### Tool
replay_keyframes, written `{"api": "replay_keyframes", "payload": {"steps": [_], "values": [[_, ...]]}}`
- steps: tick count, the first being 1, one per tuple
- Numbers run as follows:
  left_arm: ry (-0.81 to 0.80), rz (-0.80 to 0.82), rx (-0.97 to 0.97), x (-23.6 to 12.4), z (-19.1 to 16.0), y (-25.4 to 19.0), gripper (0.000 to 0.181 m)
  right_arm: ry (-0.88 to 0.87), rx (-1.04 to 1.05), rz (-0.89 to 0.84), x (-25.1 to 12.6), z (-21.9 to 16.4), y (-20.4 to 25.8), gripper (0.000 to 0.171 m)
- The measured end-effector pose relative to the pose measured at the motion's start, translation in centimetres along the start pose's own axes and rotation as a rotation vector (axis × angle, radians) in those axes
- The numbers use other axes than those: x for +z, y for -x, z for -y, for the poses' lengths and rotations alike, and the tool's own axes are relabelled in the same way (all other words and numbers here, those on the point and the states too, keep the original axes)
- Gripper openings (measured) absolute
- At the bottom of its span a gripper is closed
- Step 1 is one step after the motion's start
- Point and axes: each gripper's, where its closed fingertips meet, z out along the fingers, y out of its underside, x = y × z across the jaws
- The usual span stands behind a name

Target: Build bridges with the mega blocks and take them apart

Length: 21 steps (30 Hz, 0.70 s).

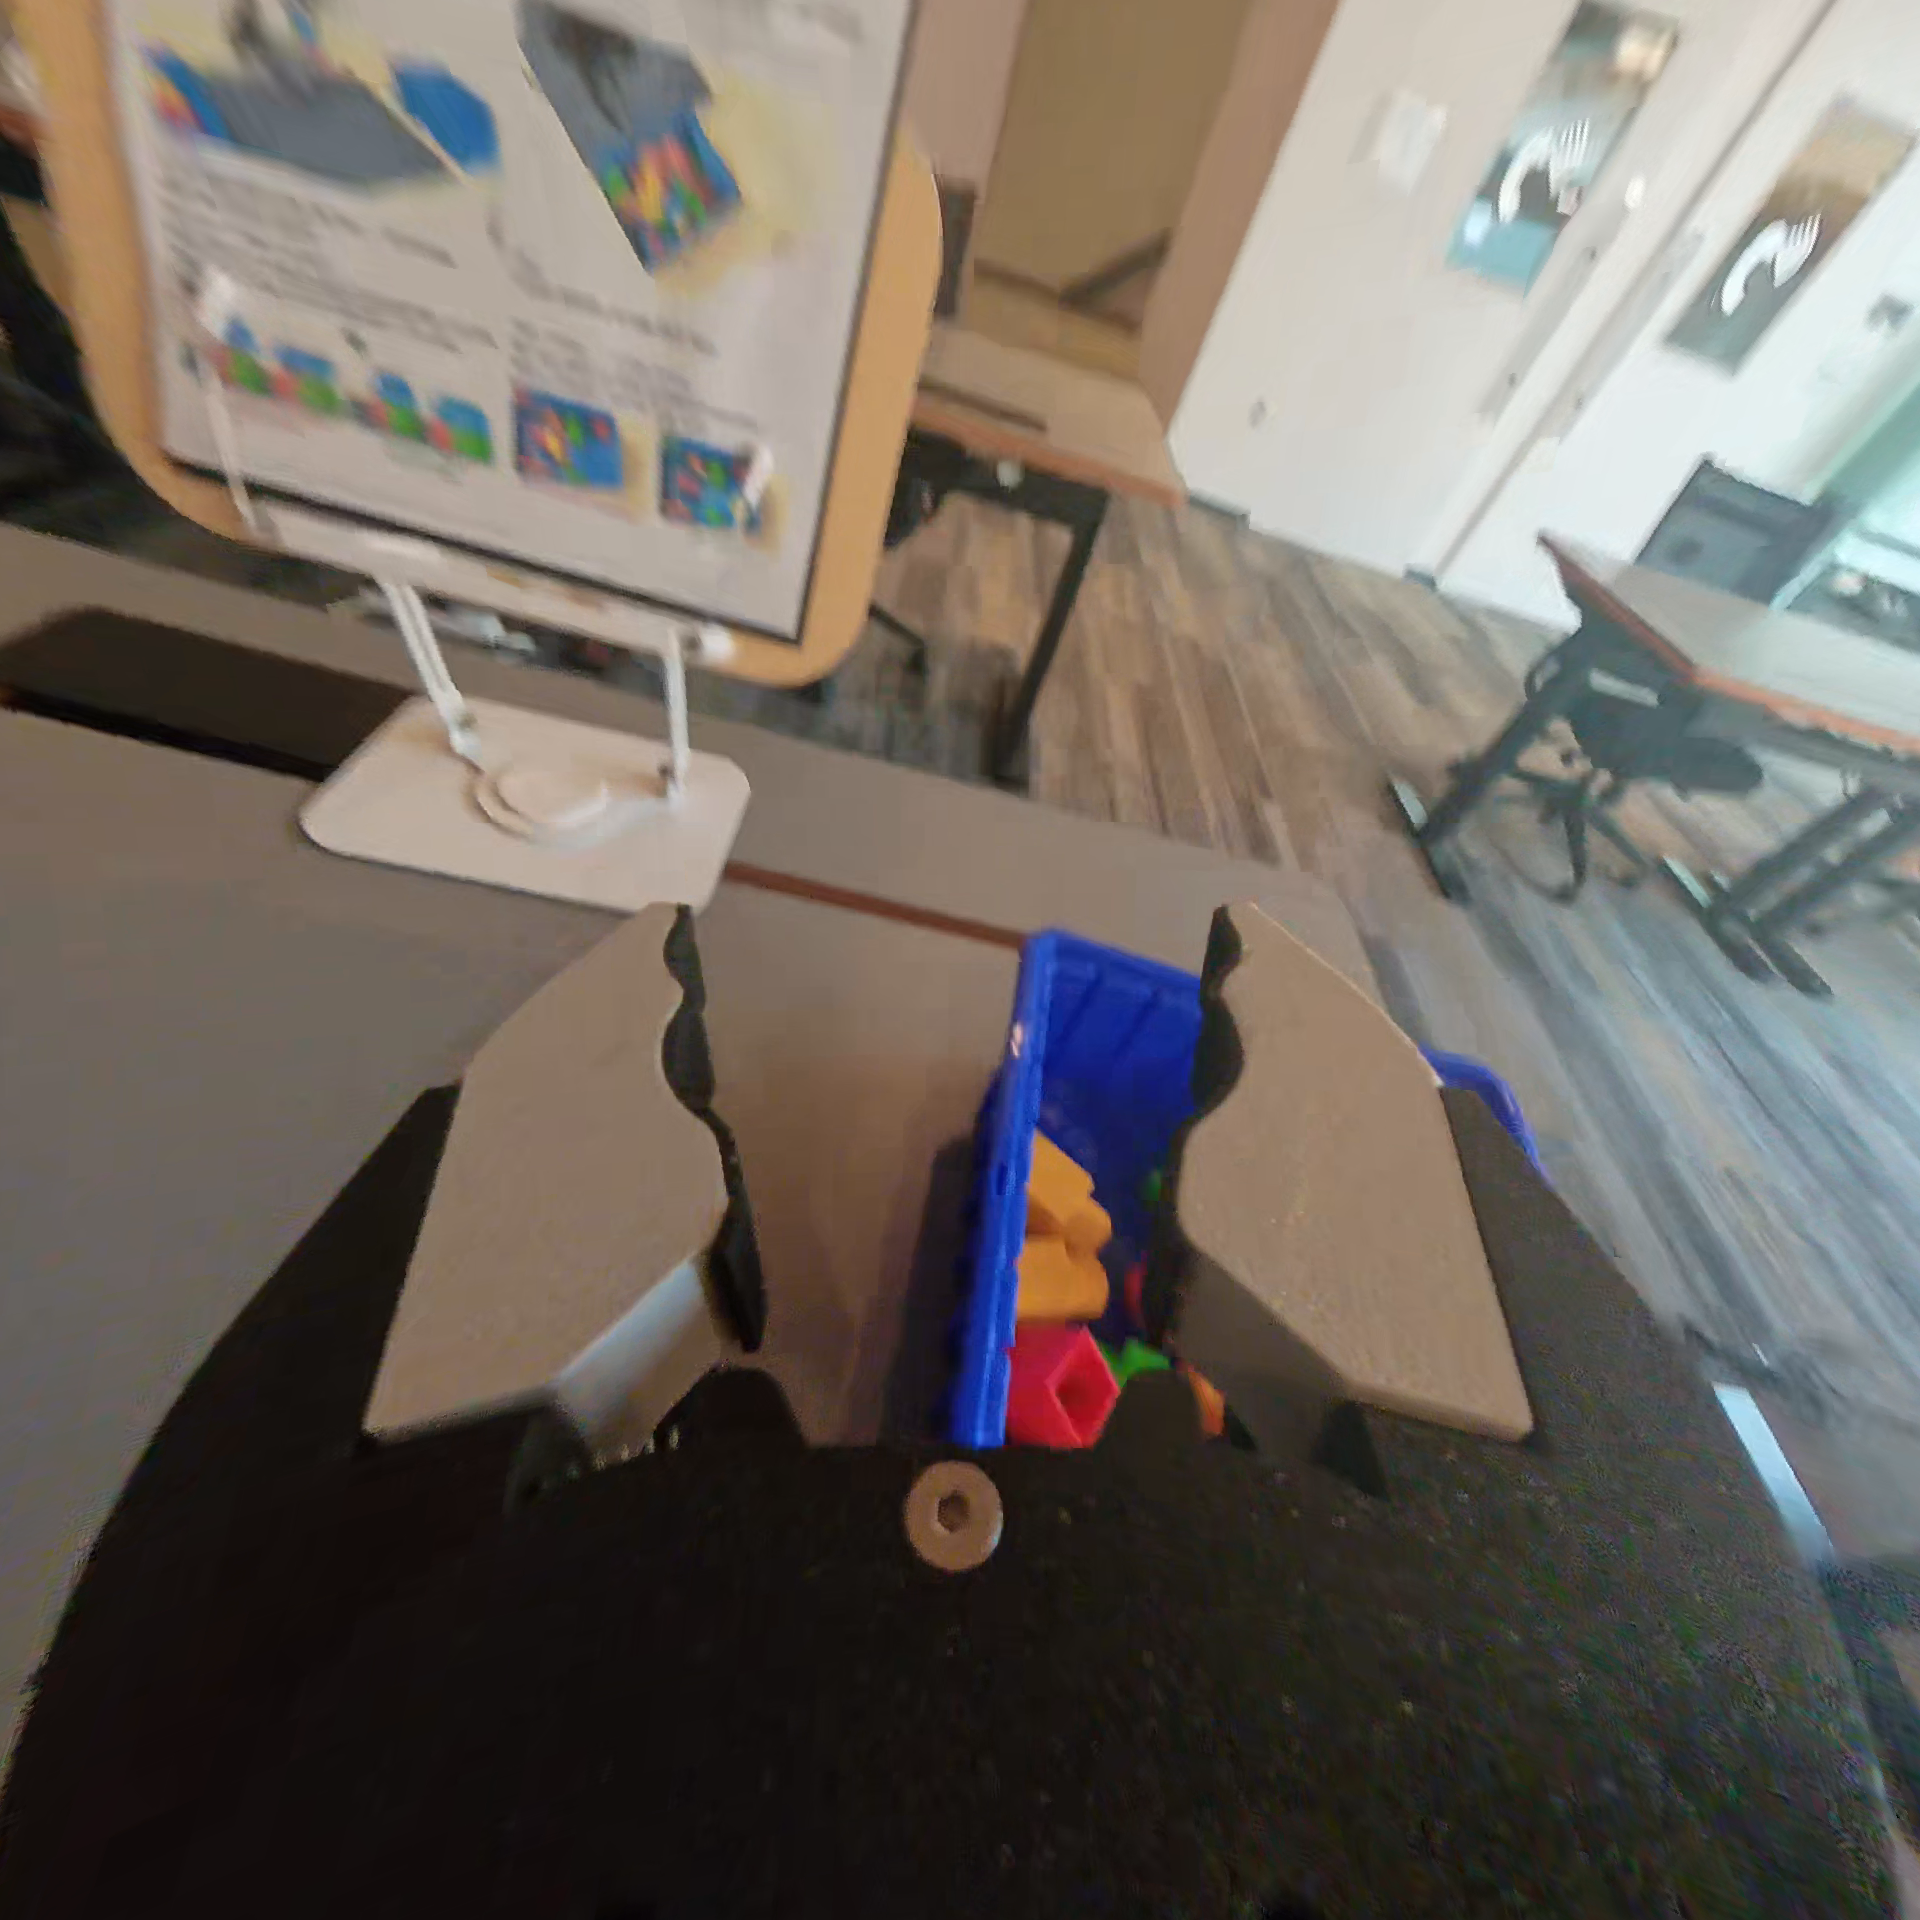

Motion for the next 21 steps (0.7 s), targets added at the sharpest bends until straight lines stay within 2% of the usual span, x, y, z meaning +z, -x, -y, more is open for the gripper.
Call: {"api": "replay_keyframes", "payload": {"steps": [5, 9, 12, 16, 21], "values": [[0.158, 0.068, -0.015, 0.6, -2.5, 1.2, 0.079, 0.263, -0.010, -0.086, 0.4, -4.4, -2.1, 0.082], [0.261, 0.091, -0.021, 0.7, -4.4, 2.0, 0.079, 0.376, 0.078, -0.044, 1.0, -7.3, -2.5, 0.062], [0.288, 0.092, -0.060, 0.8, -5.2, 2.6, 0.074, 0.506, 0.073, 0.013, 2.0, -10.3, -1.9, 0.063], [0.334, 0.071, -0.079, 0.9, -6.3, 2.7, 0.074, 0.636, 0.153, 0.185, 4.0, -13.9, 0.3, 0.068], [0.339, 0.048, -0.083, 0.7, -6.4, 2.5, 0.074, 0.836, 0.149, 0.188, 4.9, -18.6, 0.7, 0.072]]}}
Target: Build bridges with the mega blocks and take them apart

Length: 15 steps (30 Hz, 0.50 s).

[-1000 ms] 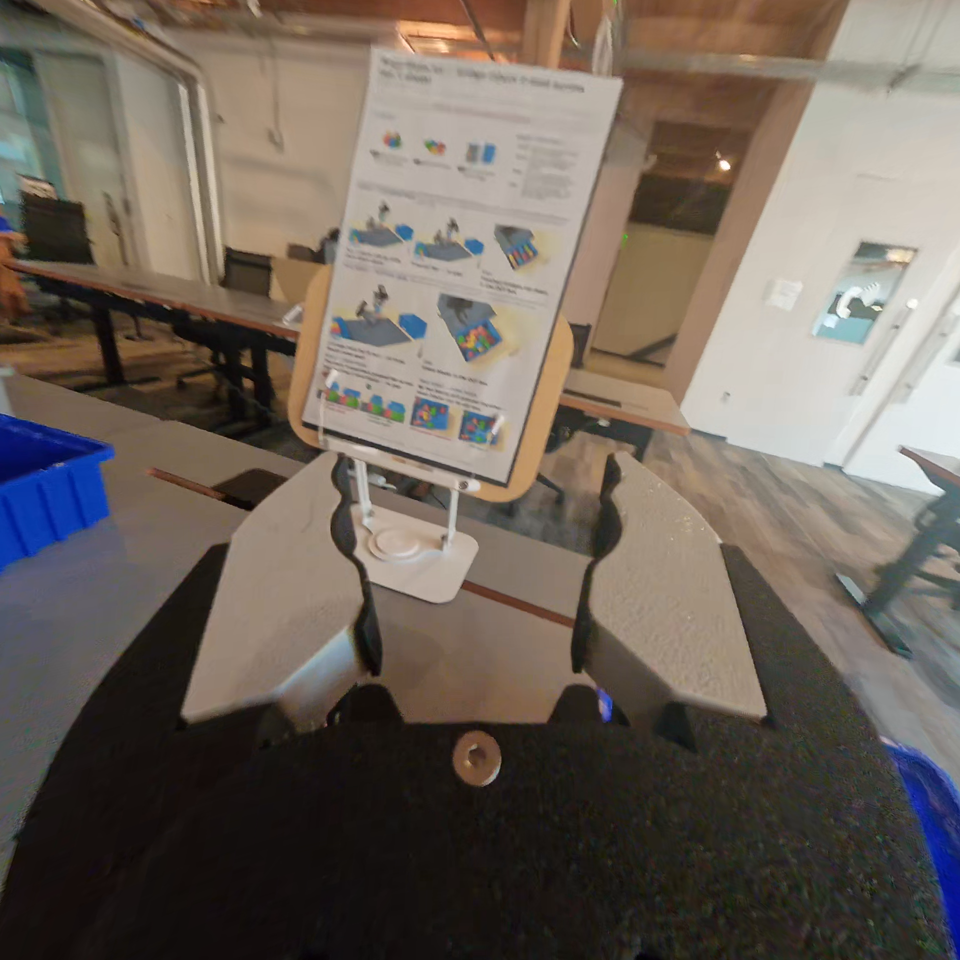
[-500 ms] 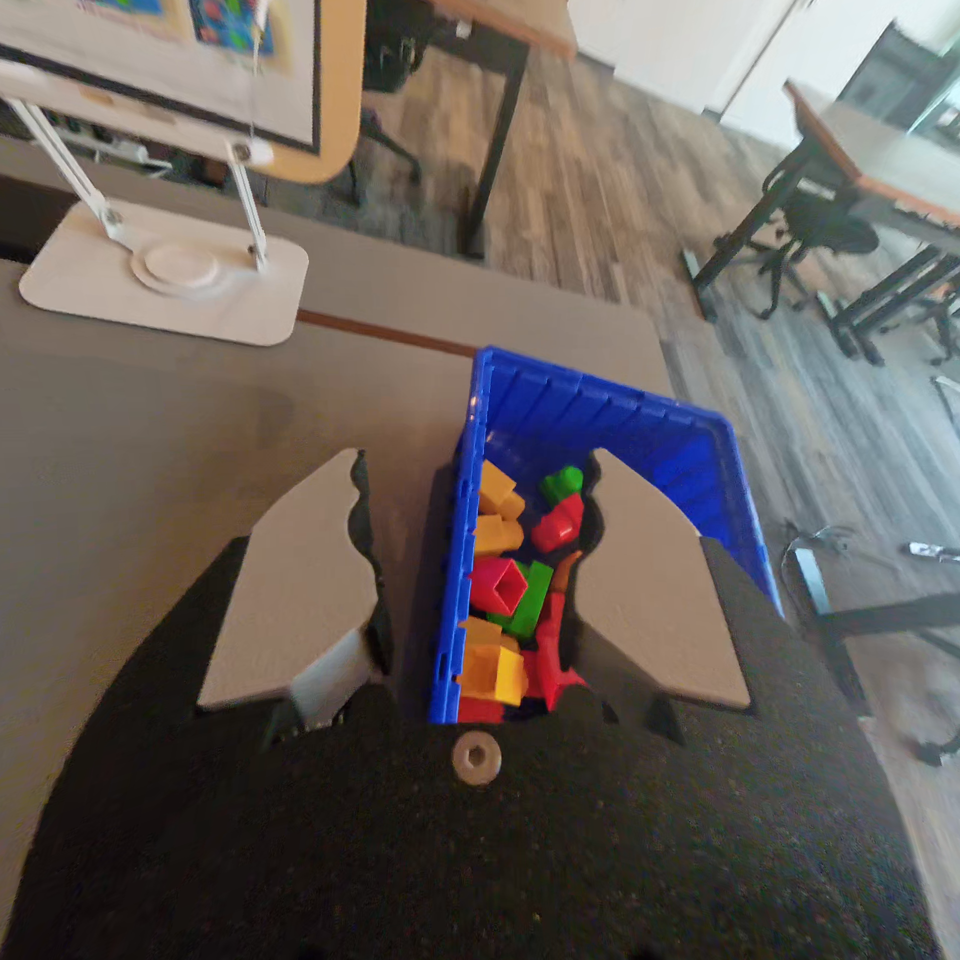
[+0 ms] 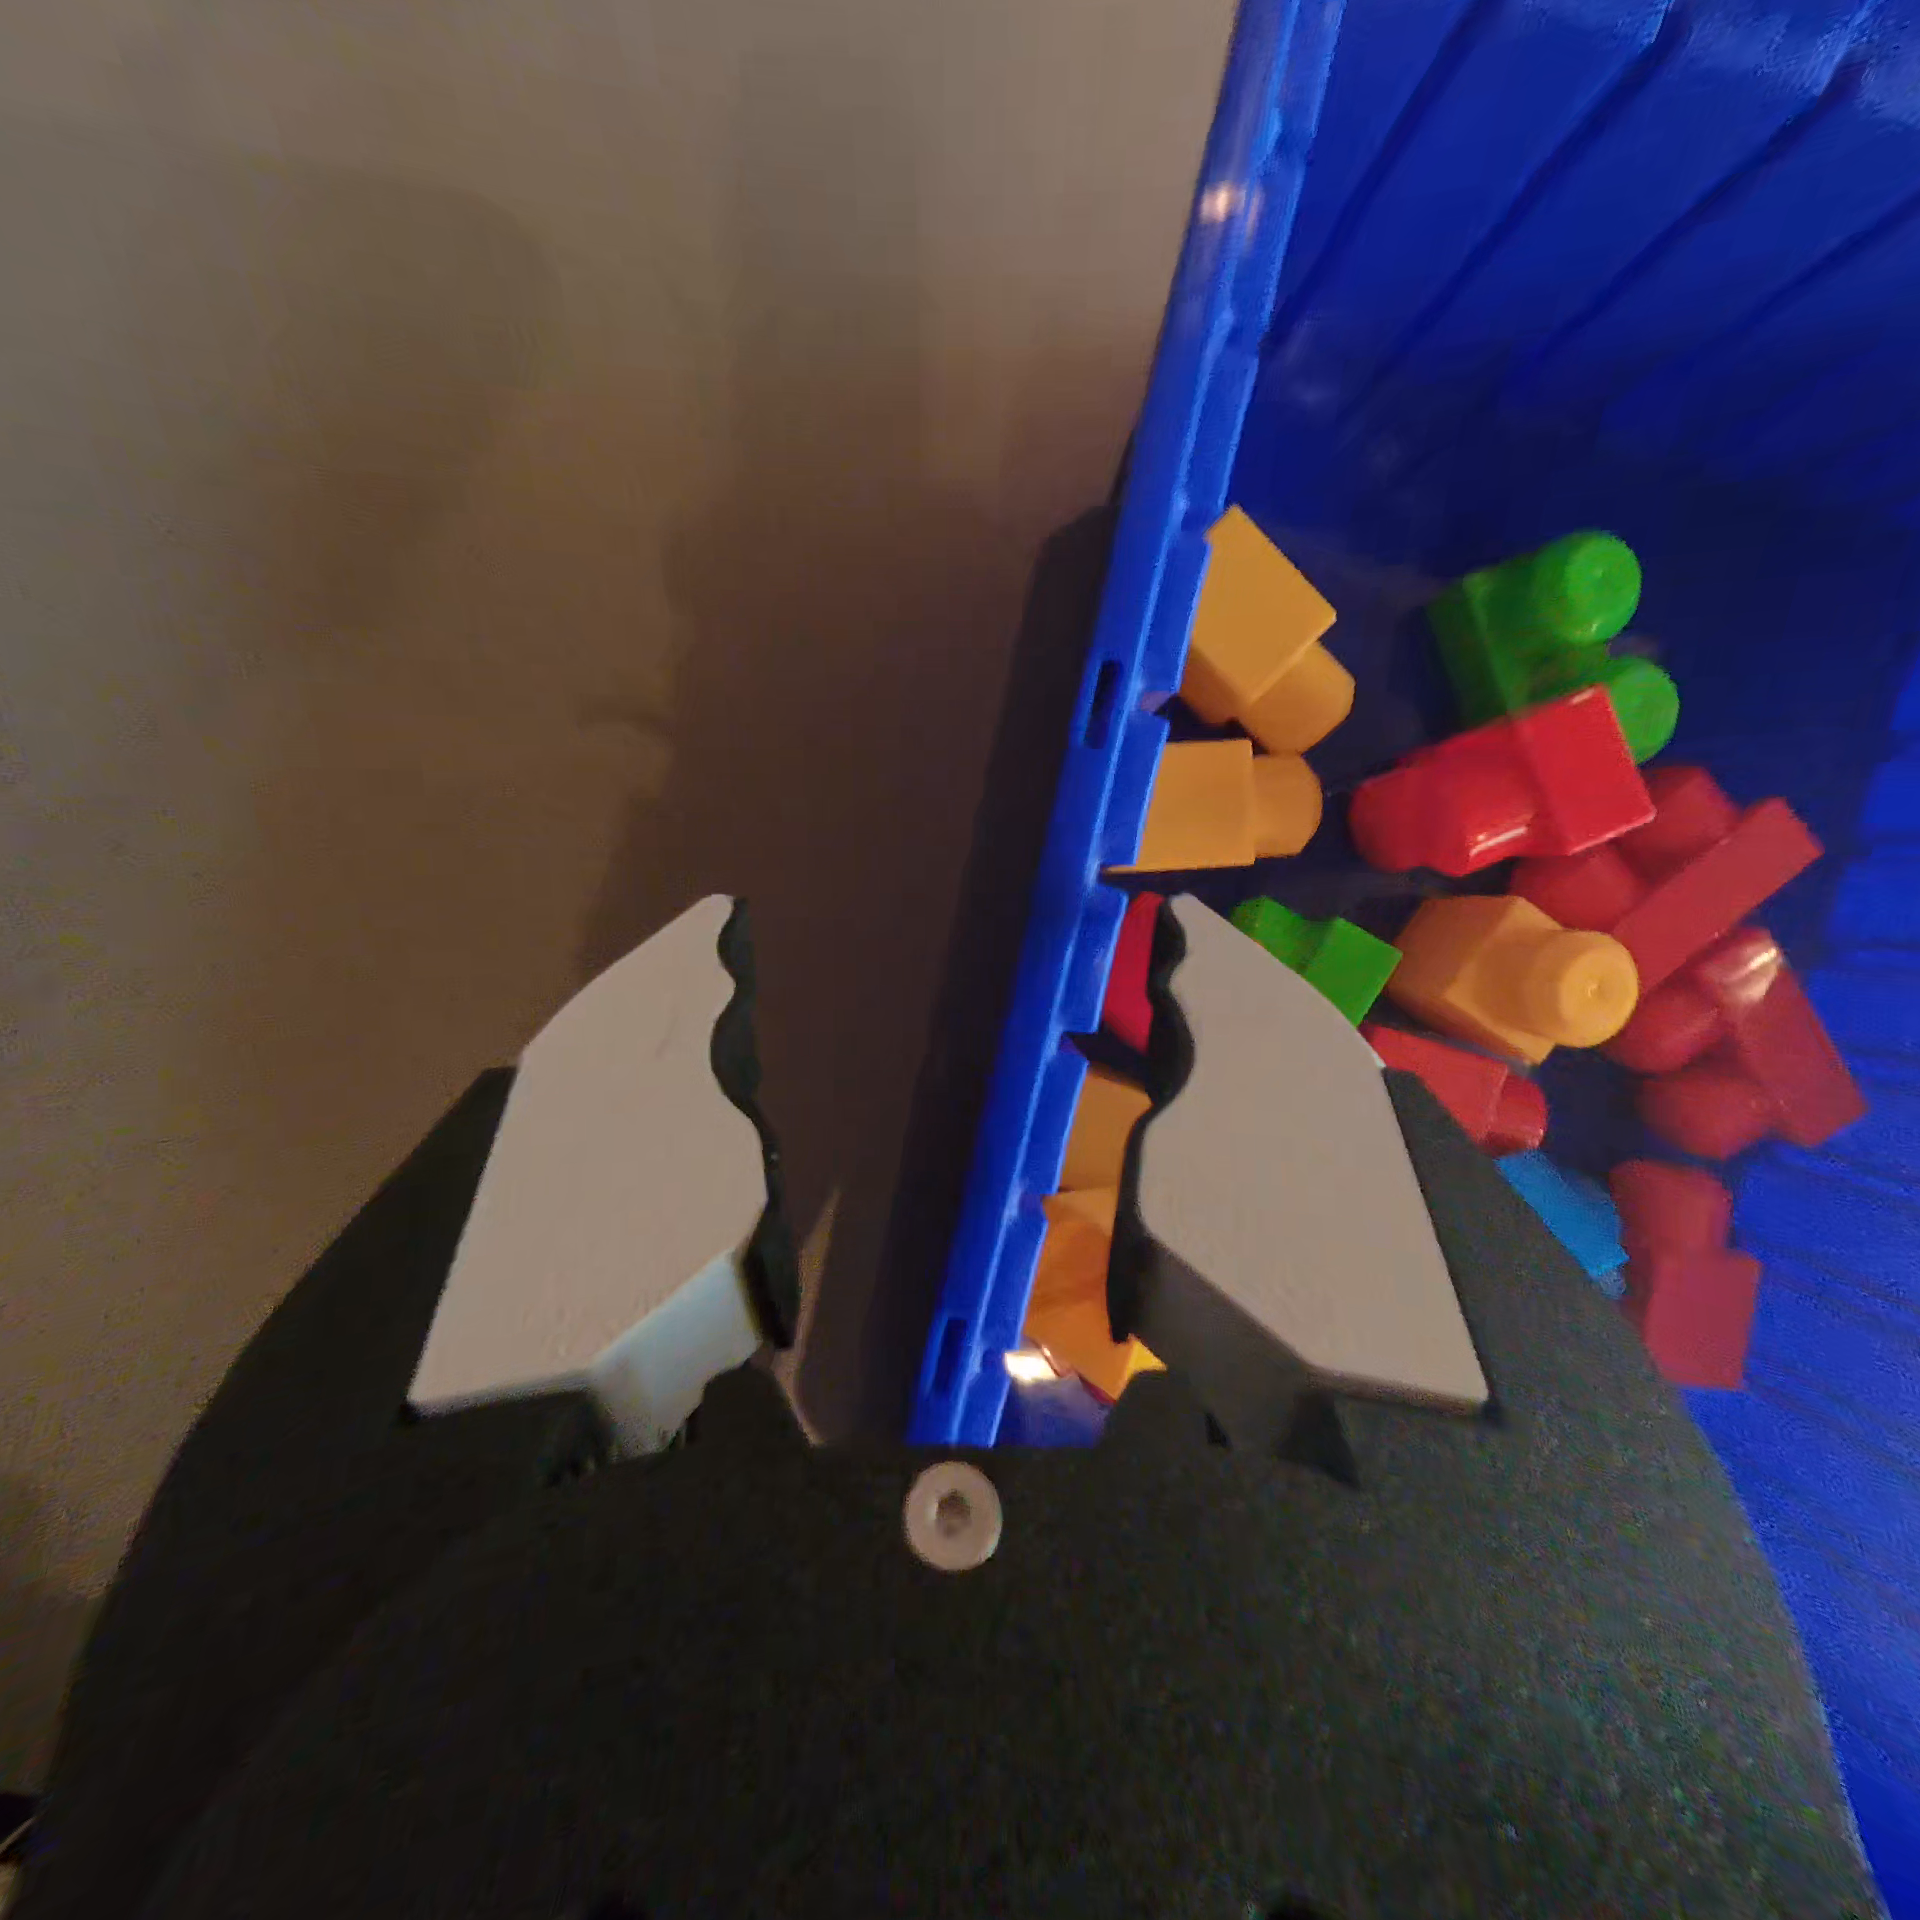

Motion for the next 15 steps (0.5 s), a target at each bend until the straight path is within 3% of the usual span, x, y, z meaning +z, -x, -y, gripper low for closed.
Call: {"api": "replay_keyframes", "payload": {"steps": [3, 5, 8, 15], "values": [[-0.014, -0.012, 0.002, -0.3, 0.2, -0.2, 0.074, 0.107, 0.012, -0.053, 1.3, -1.6, -1.1, 0.065], [-0.019, -0.019, 0.008, -0.4, 0.3, -0.3, 0.074, 0.165, 0.007, -0.073, 1.8, -2.6, -1.6, 0.042], [-0.012, -0.036, 0.016, -0.4, 0.1, -0.7, 0.074, 0.207, 0.011, -0.110, 2.4, -3.5, -2.1, 0.023], [0.048, -0.043, 0.016, -0.6, -1.4, -0.7, 0.075, 0.283, 0.025, -0.202, 2.2, -3.8, -2.2, 0.019]]}}
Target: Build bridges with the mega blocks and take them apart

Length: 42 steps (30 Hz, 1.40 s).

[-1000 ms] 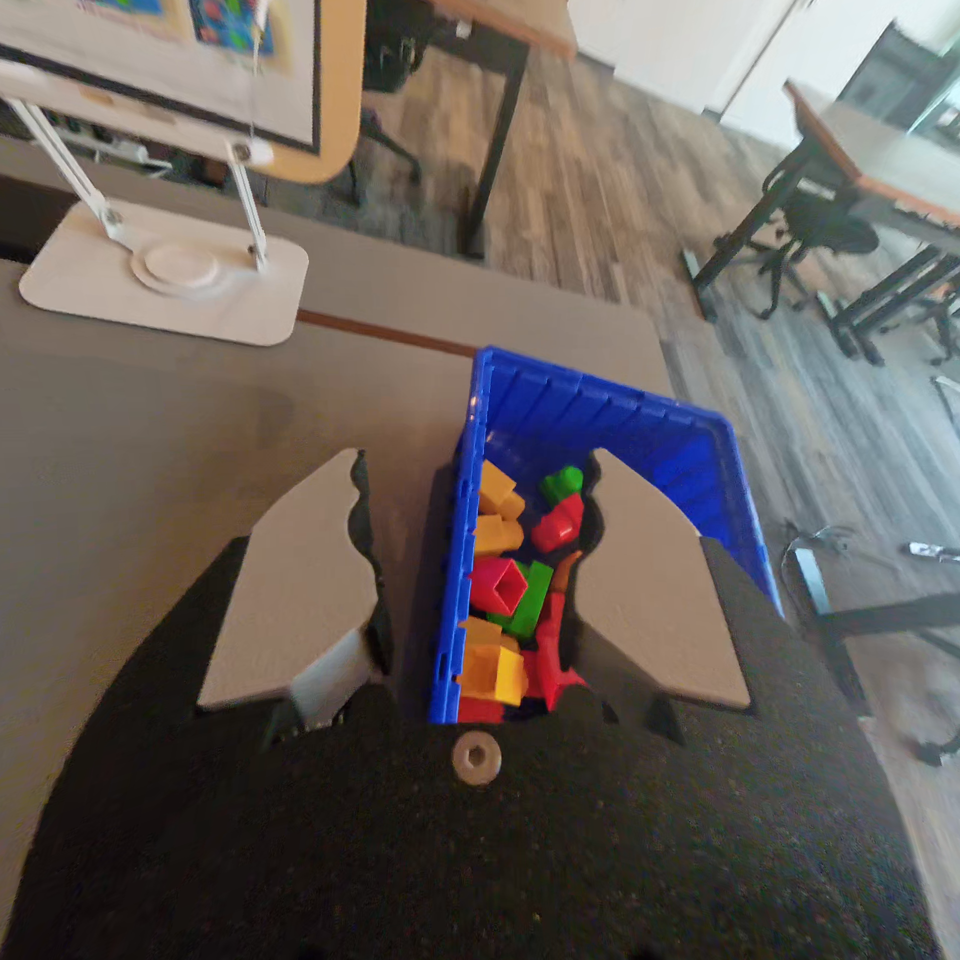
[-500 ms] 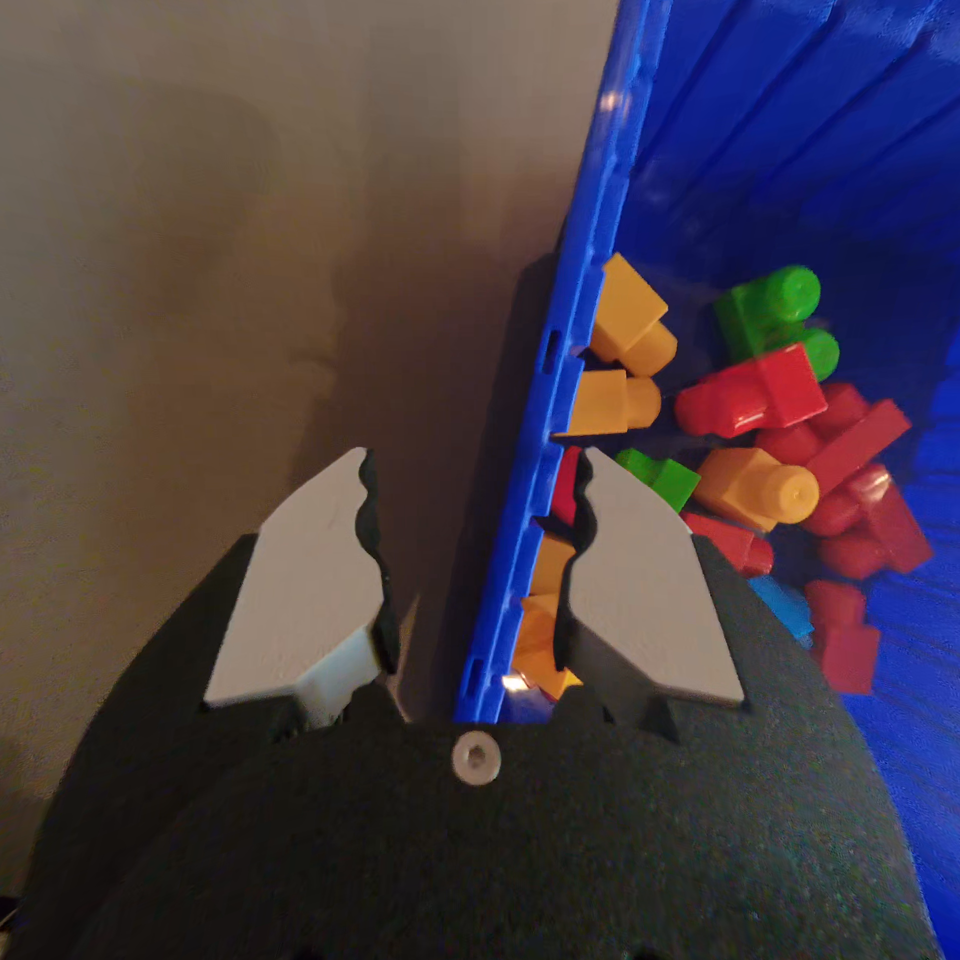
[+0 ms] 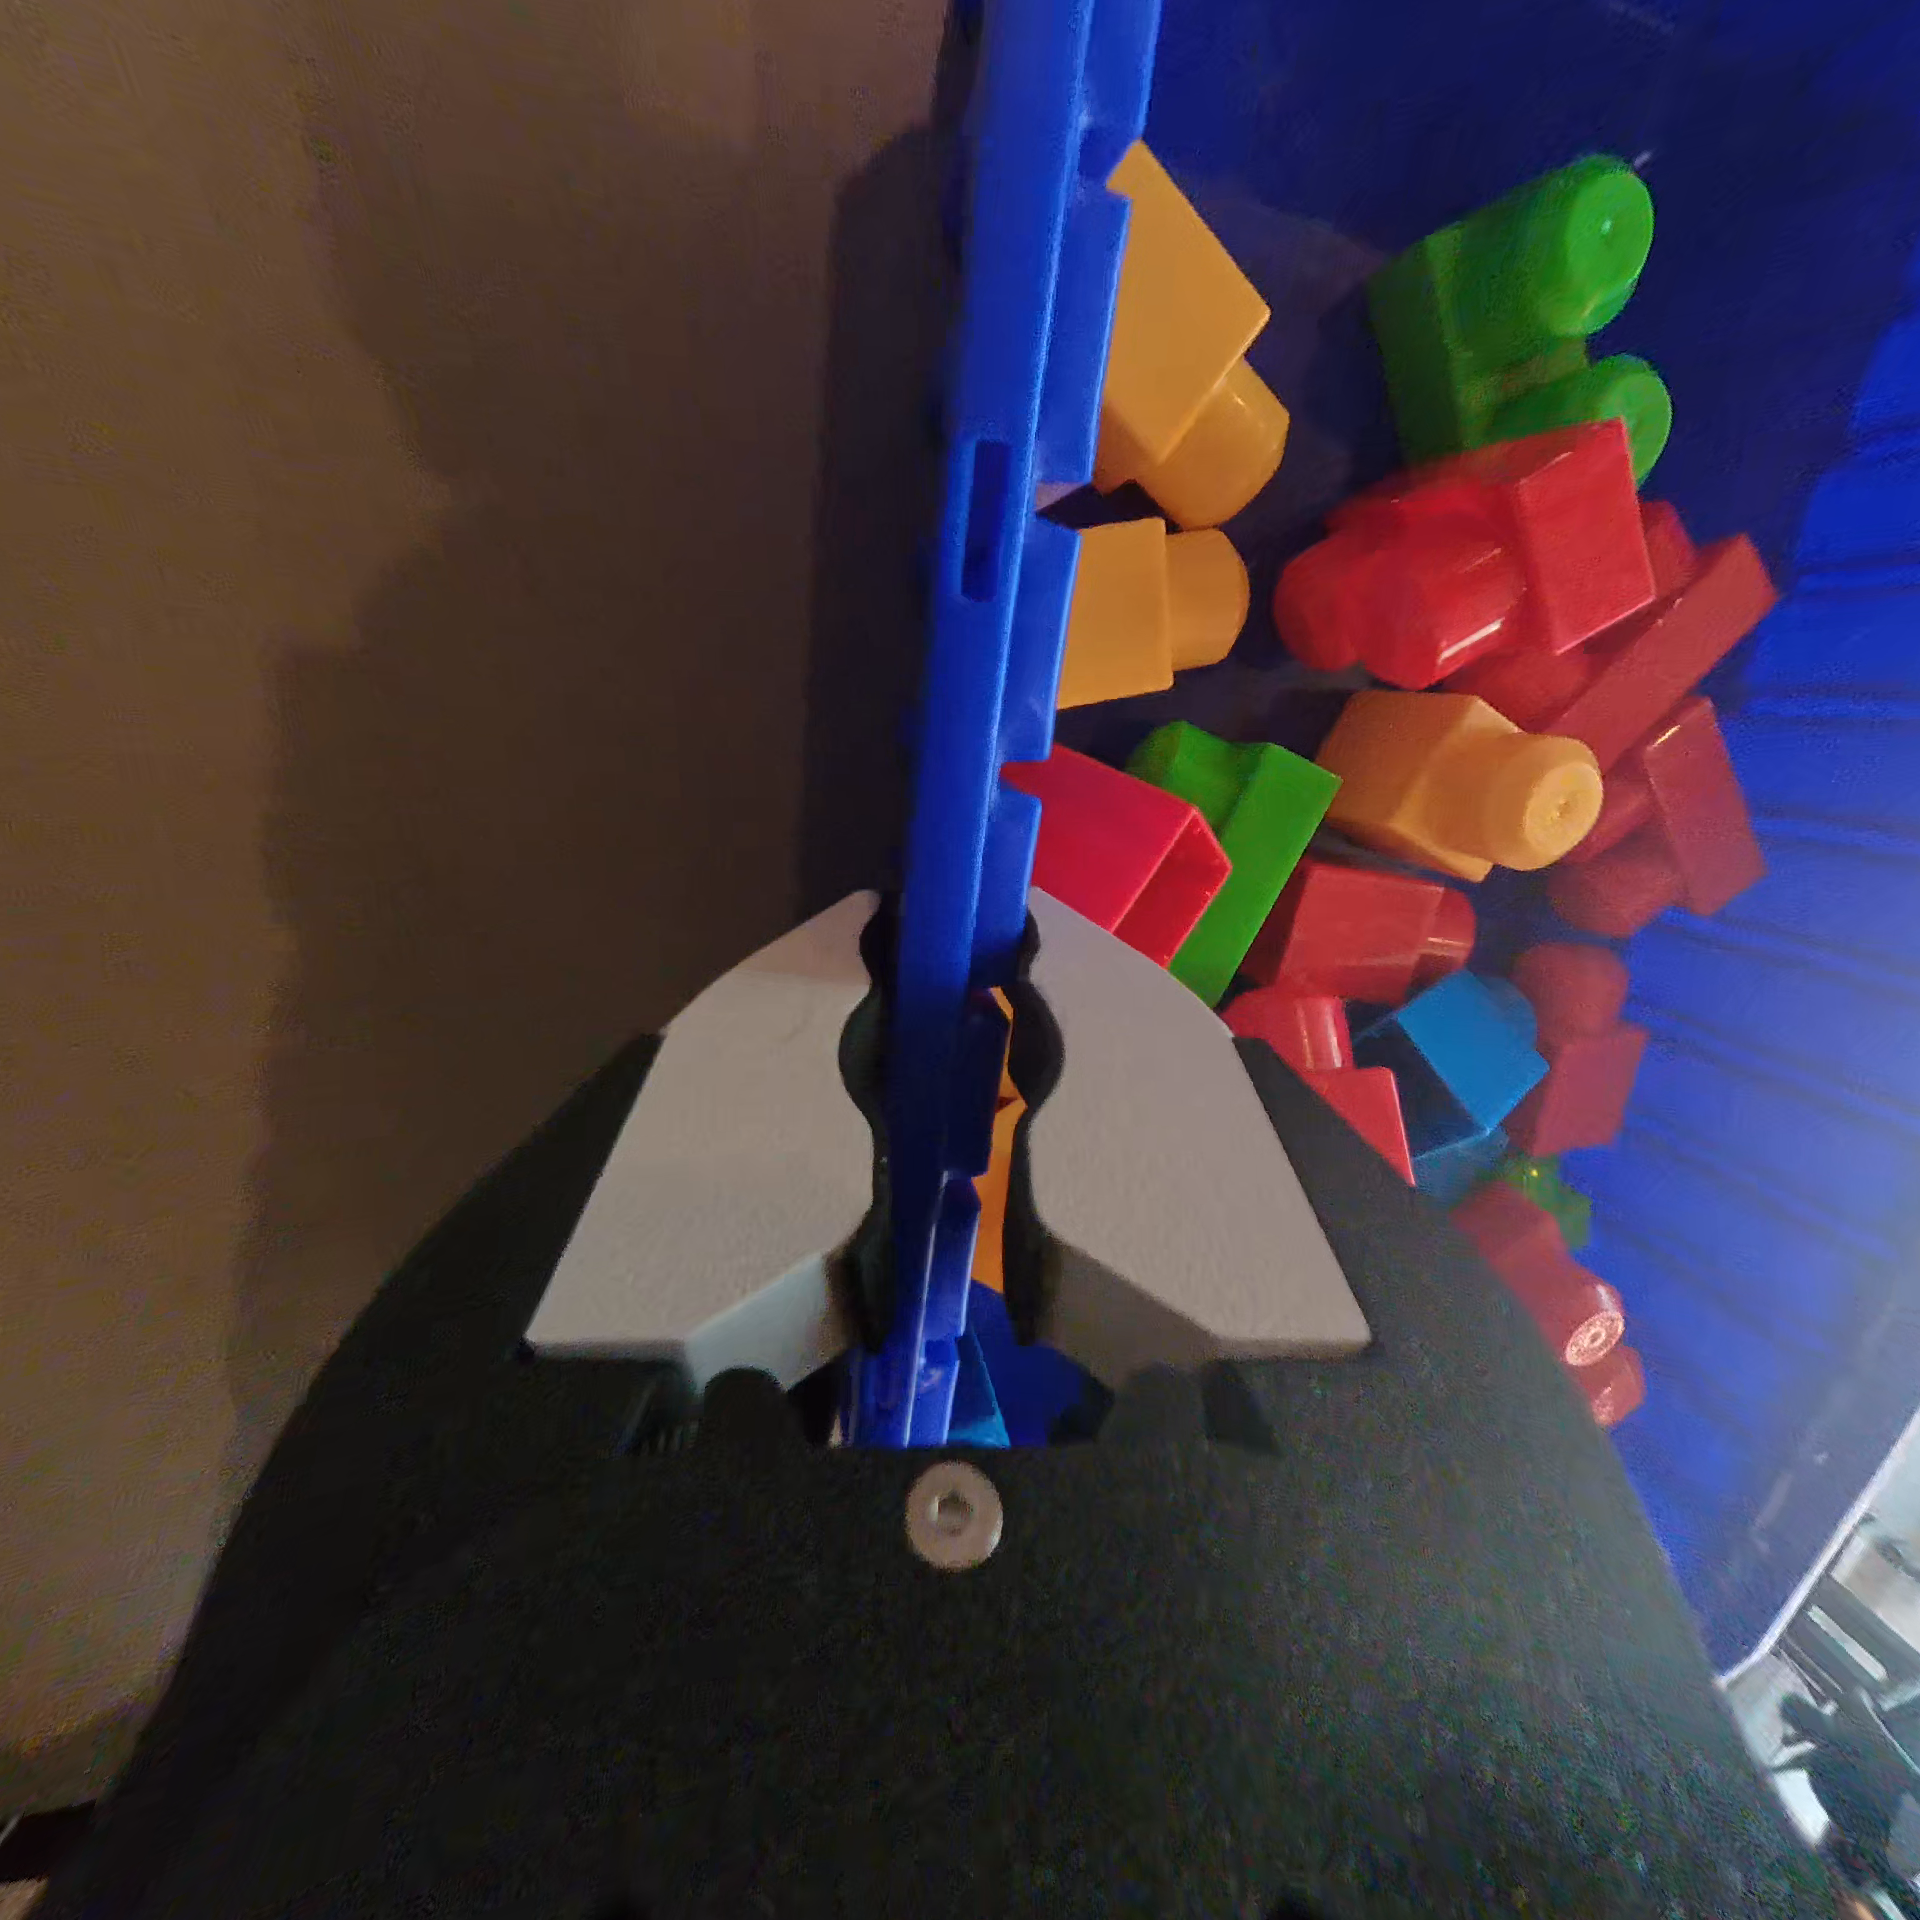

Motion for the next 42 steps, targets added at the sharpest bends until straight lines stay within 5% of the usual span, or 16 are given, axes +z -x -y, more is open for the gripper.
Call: {"api": "replay_keyframes", "payload": {"steps": [19, 42], "values": [[-0.029, 0.006, 0.080, -4.7, -3.3, 1.5, 0.072, -0.087, 0.080, 0.101, -2.3, 2.0, 12.2, 0.018], [0.000, -0.031, 0.153, -5.0, -5.2, 2.1, 0.073, -0.128, 0.044, 0.144, -4.6, 3.1, 23.3, 0.019]]}}
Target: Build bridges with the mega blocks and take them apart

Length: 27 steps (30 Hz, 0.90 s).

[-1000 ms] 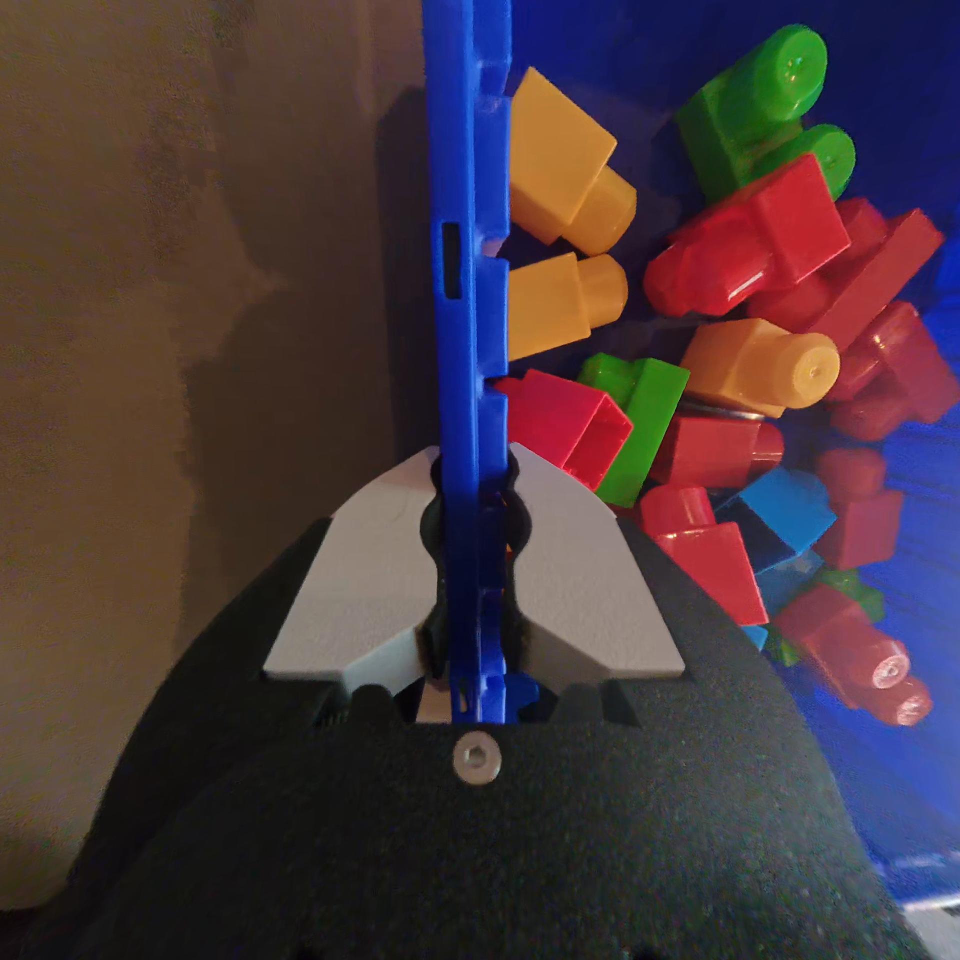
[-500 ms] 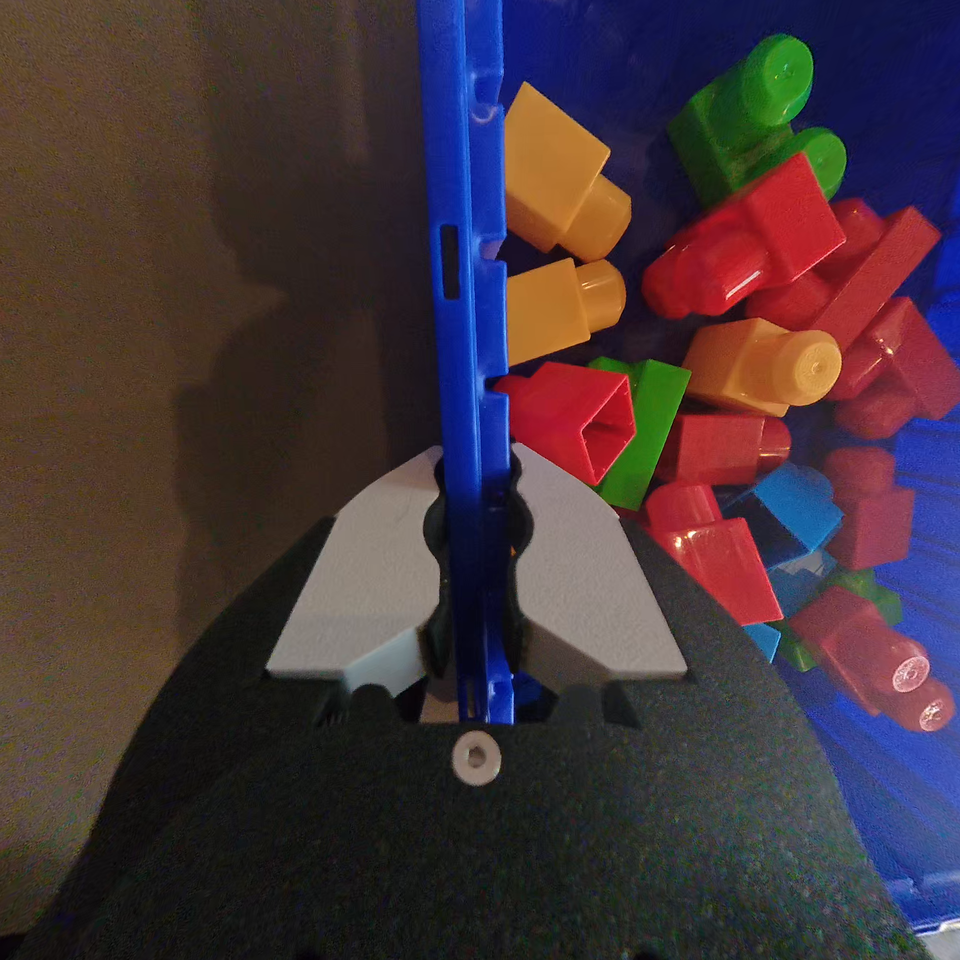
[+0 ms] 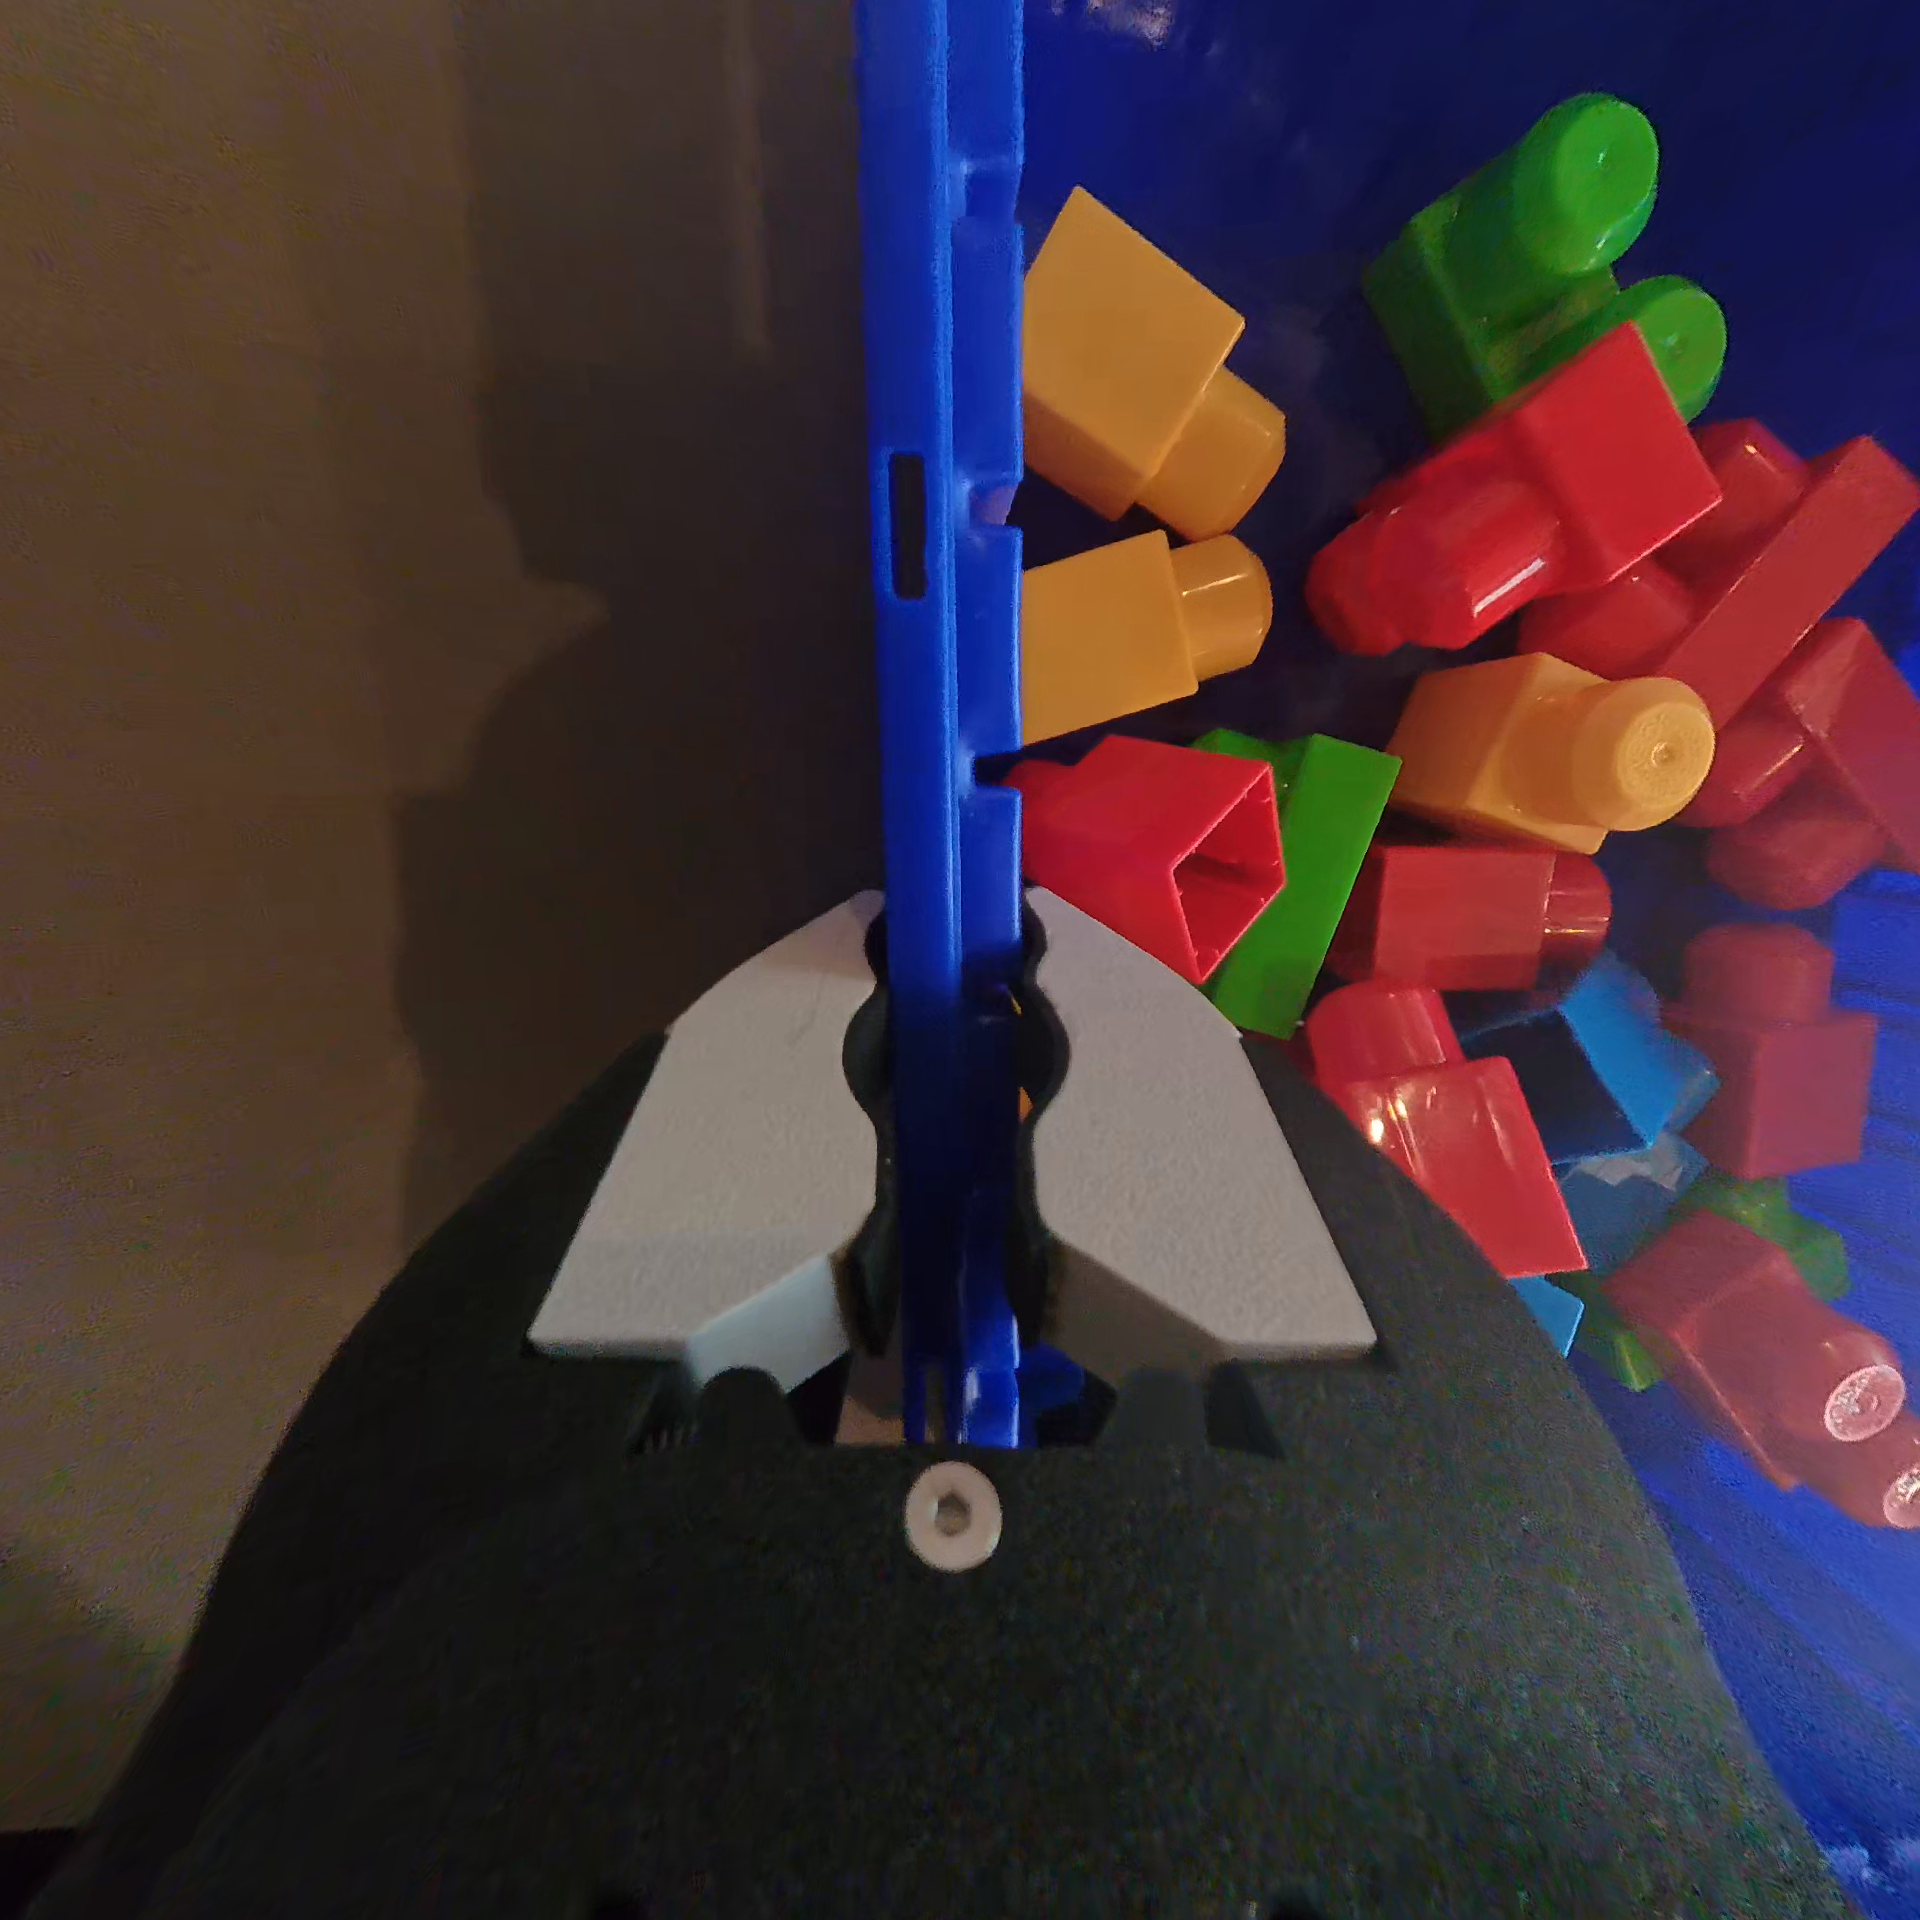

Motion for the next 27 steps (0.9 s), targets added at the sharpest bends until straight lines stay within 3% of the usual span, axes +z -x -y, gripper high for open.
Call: {"api": "replay_keyframes", "payload": {"steps": [17, 21, 27], "values": [[0.003, 0.013, -0.003, -1.0, -0.7, 0.4, 0.073, -0.039, -0.046, 0.123, -0.2, 0.7, 5.2, 0.024], [0.003, 0.009, -0.017, -0.8, -0.7, 0.3, 0.073, -0.084, -0.068, 0.209, -1.2, 0.9, 6.1, 0.050], [0.001, -0.038, -0.058, 1.2, -0.3, -0.5, 0.086, -0.274, -0.186, 0.267, -7.5, 2.6, 5.7, 0.089]]}}
